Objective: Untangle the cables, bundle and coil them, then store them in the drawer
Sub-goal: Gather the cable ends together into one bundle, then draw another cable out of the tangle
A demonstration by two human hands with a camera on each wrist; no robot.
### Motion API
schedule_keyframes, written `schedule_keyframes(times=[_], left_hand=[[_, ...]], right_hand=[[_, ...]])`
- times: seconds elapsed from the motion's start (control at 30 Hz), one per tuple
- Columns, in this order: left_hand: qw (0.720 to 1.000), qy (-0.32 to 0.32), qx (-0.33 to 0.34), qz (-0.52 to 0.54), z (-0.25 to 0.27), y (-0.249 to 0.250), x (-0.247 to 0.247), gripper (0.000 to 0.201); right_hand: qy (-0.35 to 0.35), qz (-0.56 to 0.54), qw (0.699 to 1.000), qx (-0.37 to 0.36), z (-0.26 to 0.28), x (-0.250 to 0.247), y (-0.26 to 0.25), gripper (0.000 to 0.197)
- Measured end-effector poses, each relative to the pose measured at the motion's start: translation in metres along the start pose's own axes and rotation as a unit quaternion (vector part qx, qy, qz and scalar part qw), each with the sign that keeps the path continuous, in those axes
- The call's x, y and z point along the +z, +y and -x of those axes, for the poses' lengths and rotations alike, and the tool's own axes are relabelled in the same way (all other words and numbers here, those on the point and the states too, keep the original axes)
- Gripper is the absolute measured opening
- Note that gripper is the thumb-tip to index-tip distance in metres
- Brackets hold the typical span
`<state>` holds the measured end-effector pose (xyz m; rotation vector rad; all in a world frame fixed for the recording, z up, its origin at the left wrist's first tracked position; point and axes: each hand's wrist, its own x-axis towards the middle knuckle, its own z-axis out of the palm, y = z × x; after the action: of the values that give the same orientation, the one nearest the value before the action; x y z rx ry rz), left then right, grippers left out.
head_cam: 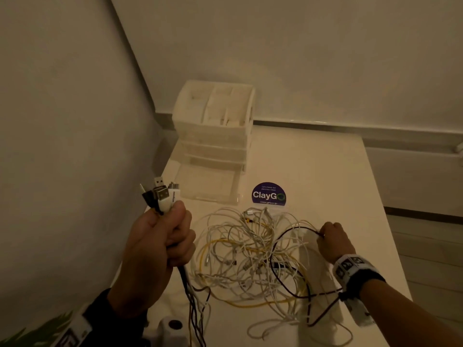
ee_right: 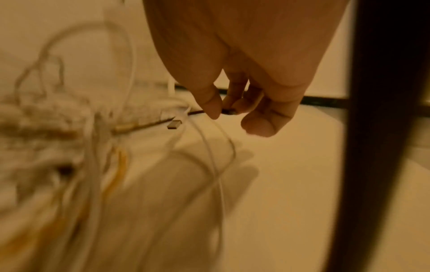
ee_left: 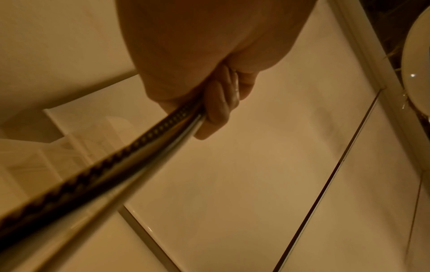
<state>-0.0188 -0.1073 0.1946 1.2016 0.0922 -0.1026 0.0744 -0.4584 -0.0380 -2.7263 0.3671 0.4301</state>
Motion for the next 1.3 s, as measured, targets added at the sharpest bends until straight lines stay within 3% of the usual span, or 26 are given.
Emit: schedule_keyframes(times=[0.1,0.2,0.33,0.4,0.57,0.63,0.73,0.87,0.93,1.03,1.2,1.3], left_hand=[[1.0,-0.008,0.005,0.011,0.001,0.0,-0.001,0.039],[1.0,-0.024,0.012,0.01,0.006,0.001,-0.002,0.039],[0.999,-0.03,0.038,-0.016,0.015,0.005,-0.004,0.04],[0.998,-0.024,0.05,-0.036,0.021,0.008,-0.005,0.045],[0.996,-0.038,0.07,-0.035,0.034,0.014,-0.022,0.051],[0.996,-0.047,0.068,-0.022,0.037,0.016,-0.031,0.049],[0.996,-0.048,0.075,-0.017,0.041,0.02,-0.037,0.037],[0.995,-0.043,0.086,-0.026,0.042,0.022,-0.04,0.023],[0.994,-0.039,0.096,-0.038,0.04,0.021,-0.04,0.025],[0.991,-0.013,0.119,-0.065,0.034,0.02,-0.038,0.025],[0.988,0.014,0.134,-0.078,0.016,0.024,-0.031,0.022],[0.982,0.007,0.161,-0.099,0.002,0.033,-0.022,0.016]], right_hand=[[0.062,-0.126,0.99,-0.026,0.012,-0.048,-0.015,0.009],[0.12,-0.165,0.975,-0.088,0.032,-0.111,-0.039,0.009],[0.14,-0.271,0.937,-0.172,0.069,-0.18,-0.084,0.006],[0.117,-0.376,0.895,-0.209,0.095,-0.196,-0.107,0.009],[-0.005,-0.624,0.738,-0.258,0.153,-0.205,-0.159,0.012],[-0.012,-0.654,0.712,-0.255,0.171,-0.2,-0.179,0.021],[-0.043,-0.626,0.73,-0.272,0.196,-0.173,-0.205,0.034],[-0.044,-0.505,0.8,-0.321,0.226,-0.124,-0.235,0.043],[-0.034,-0.467,0.818,-0.334,0.236,-0.105,-0.248,0.033],[-0.016,-0.456,0.821,-0.344,0.24,-0.095,-0.26,0.013],[0.033,-0.461,0.814,-0.353,0.231,-0.121,-0.272,0.01],[0.051,-0.446,0.814,-0.368,0.222,-0.139,-0.28,0.019]])
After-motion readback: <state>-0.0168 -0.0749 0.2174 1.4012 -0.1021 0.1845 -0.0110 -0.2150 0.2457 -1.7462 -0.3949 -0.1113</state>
